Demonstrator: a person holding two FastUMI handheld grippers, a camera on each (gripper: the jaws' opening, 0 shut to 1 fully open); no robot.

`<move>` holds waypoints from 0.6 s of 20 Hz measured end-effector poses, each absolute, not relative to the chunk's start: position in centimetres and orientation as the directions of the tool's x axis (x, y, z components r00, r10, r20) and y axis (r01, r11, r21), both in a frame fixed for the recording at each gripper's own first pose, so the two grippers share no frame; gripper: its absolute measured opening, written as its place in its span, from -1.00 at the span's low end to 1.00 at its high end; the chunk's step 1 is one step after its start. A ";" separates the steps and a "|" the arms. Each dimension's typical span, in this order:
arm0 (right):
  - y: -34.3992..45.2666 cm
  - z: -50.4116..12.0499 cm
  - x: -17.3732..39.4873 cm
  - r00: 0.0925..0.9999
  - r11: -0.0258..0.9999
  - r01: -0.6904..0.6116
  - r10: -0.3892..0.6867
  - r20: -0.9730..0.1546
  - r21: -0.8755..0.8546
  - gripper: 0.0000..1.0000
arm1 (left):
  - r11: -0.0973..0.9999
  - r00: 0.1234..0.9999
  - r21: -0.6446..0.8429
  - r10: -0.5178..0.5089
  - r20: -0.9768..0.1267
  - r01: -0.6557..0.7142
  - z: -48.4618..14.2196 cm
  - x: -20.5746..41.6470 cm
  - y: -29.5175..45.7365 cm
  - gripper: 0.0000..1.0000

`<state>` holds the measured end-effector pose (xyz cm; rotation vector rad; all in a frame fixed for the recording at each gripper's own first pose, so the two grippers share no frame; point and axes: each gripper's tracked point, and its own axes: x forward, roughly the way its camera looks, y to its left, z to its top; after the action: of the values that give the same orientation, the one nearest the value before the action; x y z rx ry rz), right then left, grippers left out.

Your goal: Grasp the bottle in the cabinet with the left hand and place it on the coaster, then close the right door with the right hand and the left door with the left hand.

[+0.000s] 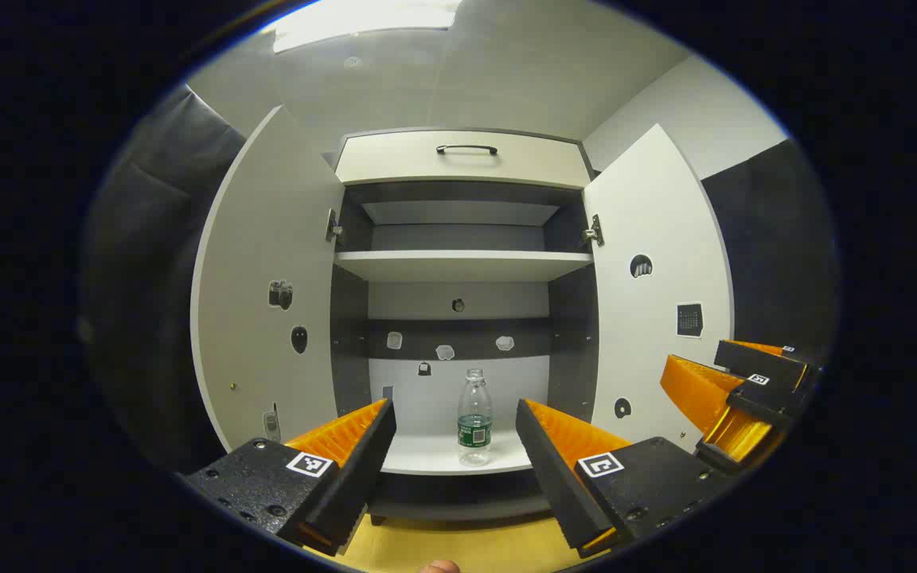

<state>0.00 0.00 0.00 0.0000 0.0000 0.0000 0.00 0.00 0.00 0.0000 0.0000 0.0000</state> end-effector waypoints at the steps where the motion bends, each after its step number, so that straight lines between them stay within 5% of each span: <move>1: 0.0 0.0 0.2 1.000 1.000 -0.001 0.001 -0.002 -0.003 0.94 | 1.000 1.000 -0.001 0.003 -0.002 -0.003 -0.1 0.1 0.1 0.92; 12: 0.3 -0.3 0.4 1.000 1.000 -0.005 0.004 -0.013 -0.007 0.94 | 1.000 1.000 -0.020 -0.010 -0.027 0.009 -0.7 0.8 0.2 0.92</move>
<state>0.40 0.33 -0.30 -0.0074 0.0126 0.0045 0.79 0.17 -0.67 -0.0204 0.0273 -0.0096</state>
